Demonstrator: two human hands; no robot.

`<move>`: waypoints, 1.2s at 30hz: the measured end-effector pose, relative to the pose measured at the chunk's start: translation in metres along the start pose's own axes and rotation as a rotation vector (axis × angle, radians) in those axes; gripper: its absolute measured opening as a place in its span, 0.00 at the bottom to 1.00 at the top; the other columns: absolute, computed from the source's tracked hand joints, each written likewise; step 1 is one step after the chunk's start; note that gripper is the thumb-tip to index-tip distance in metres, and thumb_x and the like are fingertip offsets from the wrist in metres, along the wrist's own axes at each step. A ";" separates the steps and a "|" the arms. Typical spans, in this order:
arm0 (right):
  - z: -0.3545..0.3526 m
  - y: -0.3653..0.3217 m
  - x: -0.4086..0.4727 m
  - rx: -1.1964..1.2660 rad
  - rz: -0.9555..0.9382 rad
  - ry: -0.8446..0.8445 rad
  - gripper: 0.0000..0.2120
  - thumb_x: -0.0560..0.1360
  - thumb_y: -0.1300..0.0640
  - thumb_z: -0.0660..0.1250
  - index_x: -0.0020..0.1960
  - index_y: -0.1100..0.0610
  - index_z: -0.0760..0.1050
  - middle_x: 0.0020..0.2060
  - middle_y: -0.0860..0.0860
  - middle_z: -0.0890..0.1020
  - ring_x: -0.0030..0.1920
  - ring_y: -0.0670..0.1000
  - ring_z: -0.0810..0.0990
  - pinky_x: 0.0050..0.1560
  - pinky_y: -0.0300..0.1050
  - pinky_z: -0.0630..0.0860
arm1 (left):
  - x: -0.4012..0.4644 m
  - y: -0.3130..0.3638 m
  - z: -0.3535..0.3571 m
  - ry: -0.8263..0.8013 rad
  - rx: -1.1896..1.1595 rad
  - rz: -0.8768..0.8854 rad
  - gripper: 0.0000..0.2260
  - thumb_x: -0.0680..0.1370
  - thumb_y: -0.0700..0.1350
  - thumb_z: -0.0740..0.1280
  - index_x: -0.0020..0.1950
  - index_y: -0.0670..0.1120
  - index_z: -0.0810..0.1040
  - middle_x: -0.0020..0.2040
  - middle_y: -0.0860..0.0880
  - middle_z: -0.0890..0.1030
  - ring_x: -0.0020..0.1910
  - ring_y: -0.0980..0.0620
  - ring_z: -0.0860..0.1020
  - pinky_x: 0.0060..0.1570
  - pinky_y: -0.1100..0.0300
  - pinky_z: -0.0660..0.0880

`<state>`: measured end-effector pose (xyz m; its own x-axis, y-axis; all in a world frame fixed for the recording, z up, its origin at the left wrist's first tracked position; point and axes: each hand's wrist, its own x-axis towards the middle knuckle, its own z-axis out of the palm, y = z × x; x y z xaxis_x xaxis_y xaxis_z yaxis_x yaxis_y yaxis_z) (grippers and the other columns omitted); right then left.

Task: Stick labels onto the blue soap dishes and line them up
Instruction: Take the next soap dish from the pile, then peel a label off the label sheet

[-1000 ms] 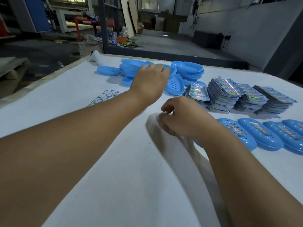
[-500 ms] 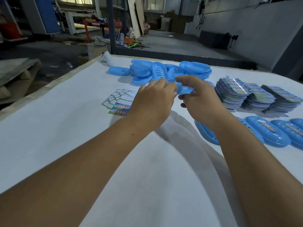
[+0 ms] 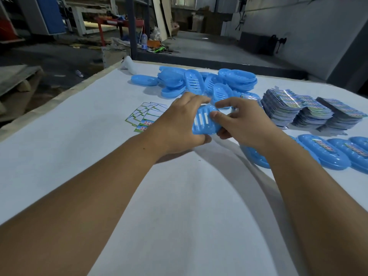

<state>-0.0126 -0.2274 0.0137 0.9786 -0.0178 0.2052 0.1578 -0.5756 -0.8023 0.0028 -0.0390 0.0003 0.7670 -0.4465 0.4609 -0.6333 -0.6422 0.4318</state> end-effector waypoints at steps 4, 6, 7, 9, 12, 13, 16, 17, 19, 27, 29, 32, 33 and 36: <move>0.001 -0.001 -0.002 -0.054 0.057 0.022 0.07 0.76 0.44 0.72 0.48 0.47 0.79 0.31 0.49 0.86 0.32 0.49 0.86 0.45 0.50 0.85 | 0.003 -0.007 -0.001 -0.061 -0.015 -0.047 0.35 0.66 0.55 0.80 0.70 0.53 0.71 0.61 0.57 0.73 0.53 0.62 0.73 0.46 0.75 0.66; 0.000 -0.001 -0.002 -0.137 0.055 0.074 0.10 0.76 0.41 0.71 0.48 0.47 0.81 0.33 0.47 0.86 0.33 0.49 0.86 0.45 0.50 0.85 | 0.003 -0.009 -0.001 -0.101 -0.055 -0.078 0.35 0.65 0.56 0.80 0.70 0.57 0.70 0.58 0.59 0.75 0.50 0.63 0.75 0.44 0.74 0.68; 0.000 -0.001 -0.001 -0.183 0.047 0.106 0.11 0.76 0.40 0.70 0.50 0.47 0.81 0.34 0.46 0.86 0.35 0.50 0.85 0.46 0.50 0.84 | 0.003 -0.011 -0.001 -0.122 -0.075 -0.092 0.35 0.65 0.57 0.79 0.69 0.58 0.70 0.57 0.60 0.76 0.50 0.65 0.76 0.45 0.73 0.70; -0.002 -0.001 0.000 -0.237 0.030 0.154 0.13 0.77 0.39 0.69 0.52 0.47 0.82 0.37 0.45 0.84 0.39 0.50 0.83 0.46 0.46 0.81 | 0.003 -0.014 -0.002 -0.165 -0.109 -0.133 0.34 0.65 0.58 0.79 0.67 0.62 0.69 0.56 0.62 0.77 0.50 0.65 0.77 0.47 0.68 0.74; -0.003 -0.003 0.001 -0.266 -0.003 0.179 0.12 0.78 0.41 0.68 0.50 0.48 0.82 0.37 0.45 0.84 0.42 0.49 0.83 0.46 0.46 0.78 | 0.003 -0.018 -0.002 -0.206 -0.152 -0.190 0.30 0.65 0.60 0.78 0.64 0.65 0.70 0.57 0.62 0.77 0.51 0.66 0.77 0.49 0.67 0.74; -0.002 -0.004 0.000 -0.273 -0.011 0.182 0.12 0.78 0.41 0.67 0.50 0.49 0.82 0.37 0.45 0.84 0.42 0.49 0.83 0.47 0.46 0.78 | 0.003 -0.018 -0.001 -0.216 -0.156 -0.202 0.29 0.65 0.60 0.78 0.63 0.65 0.70 0.58 0.62 0.77 0.51 0.67 0.77 0.49 0.66 0.74; -0.002 -0.005 0.001 -0.282 -0.014 0.183 0.12 0.78 0.41 0.67 0.49 0.49 0.82 0.36 0.45 0.83 0.41 0.49 0.82 0.48 0.48 0.79 | 0.004 -0.020 0.001 -0.239 -0.153 -0.216 0.29 0.66 0.61 0.77 0.63 0.65 0.70 0.59 0.62 0.77 0.51 0.67 0.76 0.47 0.67 0.72; -0.002 -0.005 0.001 -0.288 -0.013 0.183 0.12 0.78 0.41 0.67 0.49 0.49 0.82 0.36 0.45 0.83 0.41 0.49 0.82 0.48 0.48 0.80 | 0.005 -0.020 0.002 -0.246 -0.151 -0.218 0.29 0.66 0.61 0.77 0.64 0.65 0.70 0.60 0.62 0.77 0.51 0.67 0.76 0.47 0.68 0.72; -0.002 -0.004 0.001 -0.295 -0.012 0.184 0.12 0.78 0.41 0.67 0.48 0.49 0.82 0.36 0.44 0.83 0.41 0.48 0.82 0.48 0.48 0.80 | 0.004 -0.019 0.001 -0.270 -0.150 -0.225 0.30 0.67 0.62 0.76 0.65 0.65 0.69 0.62 0.61 0.76 0.52 0.66 0.76 0.48 0.67 0.72; -0.003 -0.005 0.000 -0.261 0.005 0.206 0.11 0.77 0.42 0.68 0.45 0.48 0.81 0.36 0.44 0.83 0.42 0.49 0.83 0.51 0.50 0.81 | 0.008 -0.022 -0.020 0.118 0.050 -0.499 0.12 0.80 0.58 0.61 0.57 0.54 0.78 0.54 0.53 0.80 0.48 0.54 0.77 0.43 0.56 0.70; -0.003 -0.005 0.000 -0.273 0.007 0.204 0.11 0.77 0.42 0.68 0.45 0.48 0.81 0.36 0.44 0.83 0.42 0.49 0.83 0.51 0.50 0.81 | 0.008 -0.034 -0.031 0.084 0.323 -0.560 0.13 0.80 0.57 0.63 0.57 0.50 0.77 0.52 0.49 0.80 0.48 0.49 0.76 0.42 0.55 0.68; -0.002 -0.006 -0.001 -0.263 0.009 0.205 0.11 0.77 0.42 0.68 0.44 0.49 0.81 0.36 0.44 0.84 0.41 0.49 0.83 0.51 0.51 0.81 | -0.001 -0.043 -0.039 -0.050 0.414 -0.660 0.20 0.73 0.62 0.70 0.56 0.49 0.75 0.51 0.48 0.80 0.48 0.48 0.77 0.36 0.56 0.69; -0.002 -0.007 -0.001 -0.259 0.011 0.203 0.11 0.77 0.42 0.68 0.44 0.49 0.81 0.36 0.45 0.84 0.41 0.49 0.83 0.51 0.51 0.81 | -0.004 -0.044 -0.040 -0.052 0.390 -0.674 0.22 0.71 0.62 0.72 0.56 0.49 0.74 0.51 0.49 0.80 0.48 0.48 0.77 0.35 0.57 0.70; -0.002 -0.008 -0.003 -0.276 0.004 0.192 0.11 0.77 0.43 0.68 0.44 0.49 0.81 0.35 0.45 0.83 0.41 0.50 0.82 0.51 0.51 0.81 | -0.002 -0.043 -0.041 -0.006 0.280 -0.682 0.28 0.68 0.61 0.76 0.62 0.48 0.75 0.57 0.48 0.81 0.50 0.50 0.77 0.40 0.57 0.74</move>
<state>-0.0167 -0.2239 0.0207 0.9322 -0.1593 0.3250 0.0861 -0.7746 -0.6265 0.0239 0.0151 0.0123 0.9820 0.1065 0.1562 0.0344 -0.9131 0.4062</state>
